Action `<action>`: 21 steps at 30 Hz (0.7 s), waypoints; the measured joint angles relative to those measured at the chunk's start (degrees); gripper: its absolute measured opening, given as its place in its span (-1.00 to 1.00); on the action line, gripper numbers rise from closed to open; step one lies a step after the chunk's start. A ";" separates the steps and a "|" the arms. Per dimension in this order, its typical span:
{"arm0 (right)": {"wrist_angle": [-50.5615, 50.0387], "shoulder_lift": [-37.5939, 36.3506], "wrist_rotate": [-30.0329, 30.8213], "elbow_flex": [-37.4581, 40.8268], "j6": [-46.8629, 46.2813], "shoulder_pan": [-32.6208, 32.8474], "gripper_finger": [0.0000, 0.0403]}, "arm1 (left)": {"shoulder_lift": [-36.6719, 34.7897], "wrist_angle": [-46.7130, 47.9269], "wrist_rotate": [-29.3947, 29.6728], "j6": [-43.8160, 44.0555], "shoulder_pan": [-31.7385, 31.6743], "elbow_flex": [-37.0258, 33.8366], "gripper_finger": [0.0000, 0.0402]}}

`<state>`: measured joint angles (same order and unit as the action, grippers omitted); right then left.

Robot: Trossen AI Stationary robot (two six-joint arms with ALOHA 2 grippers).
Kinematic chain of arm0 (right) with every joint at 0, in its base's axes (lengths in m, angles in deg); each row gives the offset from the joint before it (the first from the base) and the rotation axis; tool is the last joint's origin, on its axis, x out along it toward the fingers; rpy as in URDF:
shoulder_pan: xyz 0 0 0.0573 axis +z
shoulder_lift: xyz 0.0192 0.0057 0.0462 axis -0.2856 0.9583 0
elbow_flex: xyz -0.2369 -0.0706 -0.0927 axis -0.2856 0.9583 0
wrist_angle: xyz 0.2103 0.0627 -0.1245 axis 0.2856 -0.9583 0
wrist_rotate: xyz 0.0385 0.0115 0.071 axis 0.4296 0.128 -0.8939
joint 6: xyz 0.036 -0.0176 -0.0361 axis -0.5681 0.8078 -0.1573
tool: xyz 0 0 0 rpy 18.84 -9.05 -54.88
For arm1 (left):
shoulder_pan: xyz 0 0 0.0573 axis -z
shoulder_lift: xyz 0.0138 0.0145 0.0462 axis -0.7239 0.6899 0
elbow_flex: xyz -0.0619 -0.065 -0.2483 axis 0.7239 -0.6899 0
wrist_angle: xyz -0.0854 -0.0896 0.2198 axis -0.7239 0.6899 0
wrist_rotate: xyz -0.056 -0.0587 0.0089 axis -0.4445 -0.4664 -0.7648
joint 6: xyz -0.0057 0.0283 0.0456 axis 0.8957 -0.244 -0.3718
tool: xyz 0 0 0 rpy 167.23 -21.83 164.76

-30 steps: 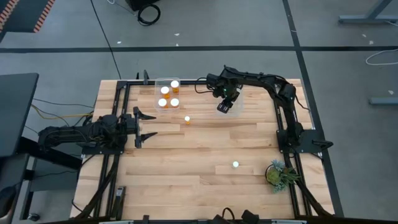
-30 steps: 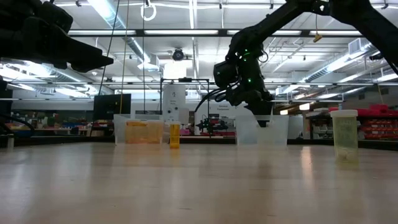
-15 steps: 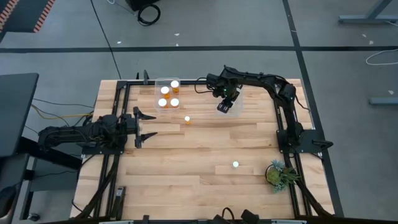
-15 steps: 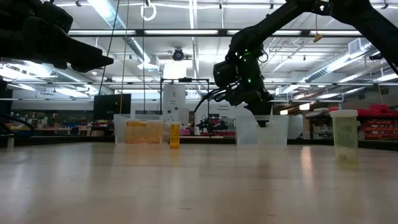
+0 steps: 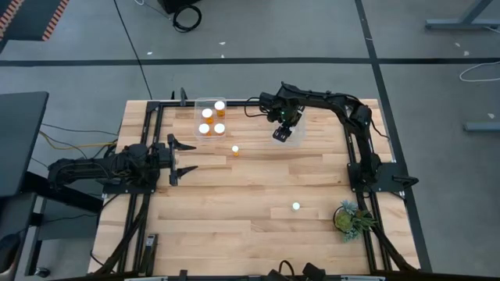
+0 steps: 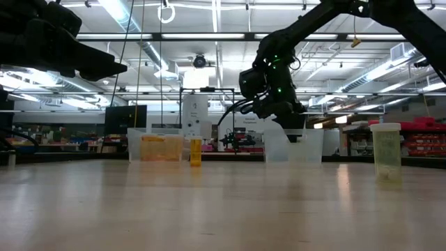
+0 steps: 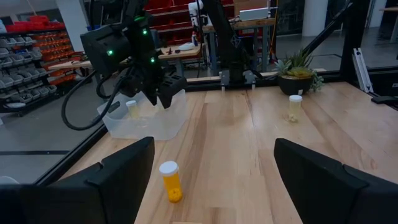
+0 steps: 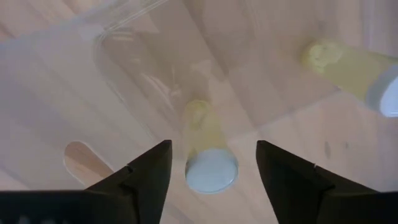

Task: Pick and place medicine bottles into bin by pill shape (circle, oval)
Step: Put the small orange pill bottle into the right transparent bin

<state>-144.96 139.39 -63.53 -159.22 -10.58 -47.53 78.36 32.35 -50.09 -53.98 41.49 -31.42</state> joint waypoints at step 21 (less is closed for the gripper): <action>-0.09 -0.02 0.32 -7.53 1.30 2.71 0.29 | 0.02 0.02 0.00 0.02 0.00 0.00 0.70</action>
<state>-145.05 139.36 -63.21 -166.75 -9.28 -44.83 78.38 32.36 -50.09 -53.96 41.49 -31.42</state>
